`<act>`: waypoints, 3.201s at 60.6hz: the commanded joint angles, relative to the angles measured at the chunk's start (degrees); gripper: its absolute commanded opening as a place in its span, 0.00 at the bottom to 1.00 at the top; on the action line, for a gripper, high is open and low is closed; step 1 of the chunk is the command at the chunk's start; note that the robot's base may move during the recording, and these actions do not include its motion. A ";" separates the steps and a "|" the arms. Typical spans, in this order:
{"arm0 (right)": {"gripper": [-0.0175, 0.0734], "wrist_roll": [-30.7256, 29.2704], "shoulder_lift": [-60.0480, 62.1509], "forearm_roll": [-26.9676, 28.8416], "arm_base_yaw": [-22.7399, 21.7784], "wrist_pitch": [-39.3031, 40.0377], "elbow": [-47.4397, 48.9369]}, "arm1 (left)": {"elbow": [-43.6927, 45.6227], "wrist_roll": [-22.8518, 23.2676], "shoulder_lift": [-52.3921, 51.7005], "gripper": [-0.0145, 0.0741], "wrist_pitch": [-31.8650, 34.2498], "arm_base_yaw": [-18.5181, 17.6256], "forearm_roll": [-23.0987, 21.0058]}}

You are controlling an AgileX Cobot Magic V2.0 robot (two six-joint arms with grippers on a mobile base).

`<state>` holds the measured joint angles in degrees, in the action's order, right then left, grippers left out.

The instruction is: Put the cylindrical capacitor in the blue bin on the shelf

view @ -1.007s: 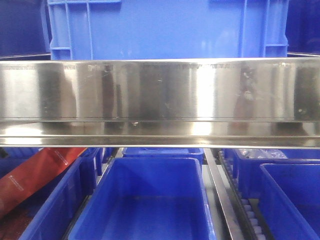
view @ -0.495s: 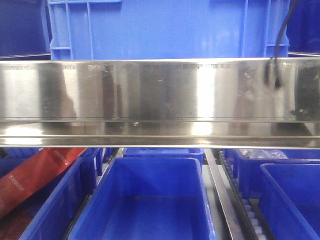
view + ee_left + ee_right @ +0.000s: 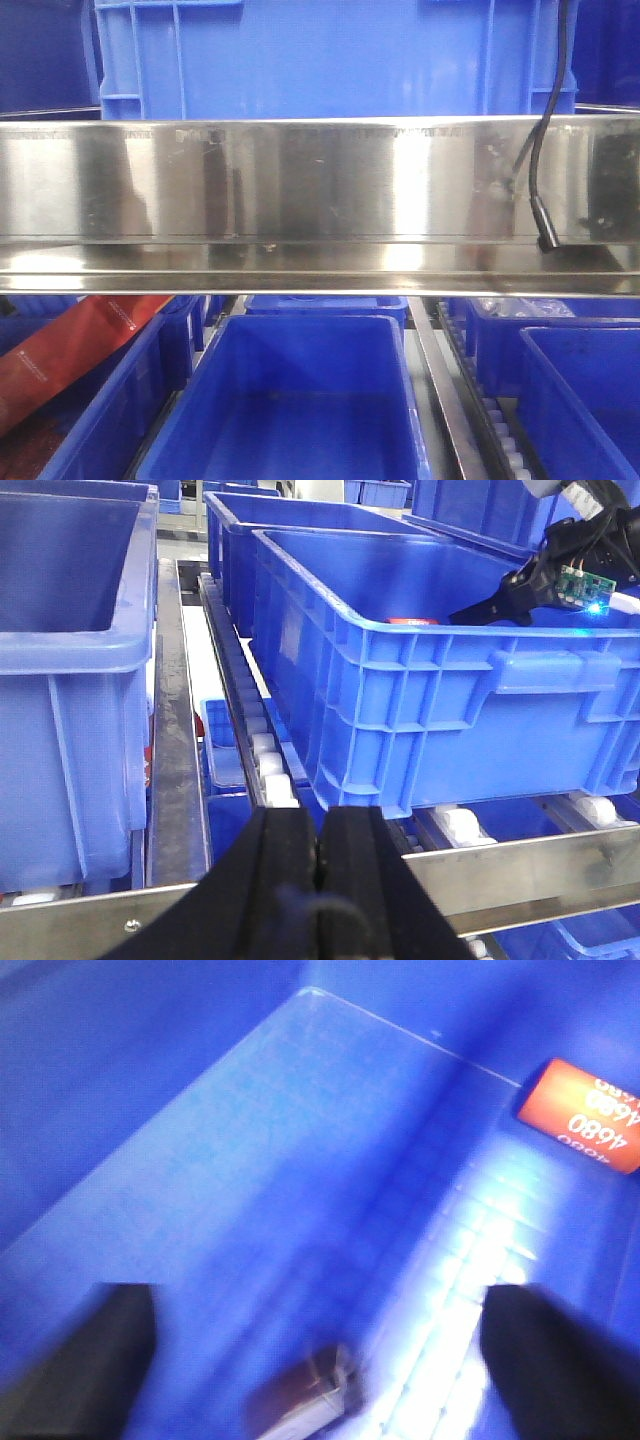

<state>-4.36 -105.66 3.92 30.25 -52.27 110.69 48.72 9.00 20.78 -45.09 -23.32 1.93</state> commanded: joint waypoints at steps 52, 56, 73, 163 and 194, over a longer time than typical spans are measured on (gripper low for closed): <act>0.04 3.97 36.44 -5.88 -0.54 10.22 -27.69 | -0.09 0.22 -0.32 0.06 0.30 0.26 1.36; 0.03 4.36 41.09 -6.07 -0.54 13.80 -34.16 | -0.09 0.22 -0.32 0.06 0.30 0.26 2.27; 0.03 4.36 59.97 -6.07 -0.54 28.72 -61.60 | -0.18 0.22 -0.32 0.06 0.64 0.26 4.82; 0.03 4.36 93.97 -6.16 -0.54 33.42 -83.58 | -5.68 0.22 -3.13 0.06 8.64 6.37 4.92; 0.03 4.36 93.97 -6.16 -0.54 33.42 -83.58 | -40.52 0.02 -20.78 0.06 32.52 19.55 3.76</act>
<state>0.00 -11.90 -1.53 30.06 -20.23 27.13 12.35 9.00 1.19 -17.92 -4.02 5.95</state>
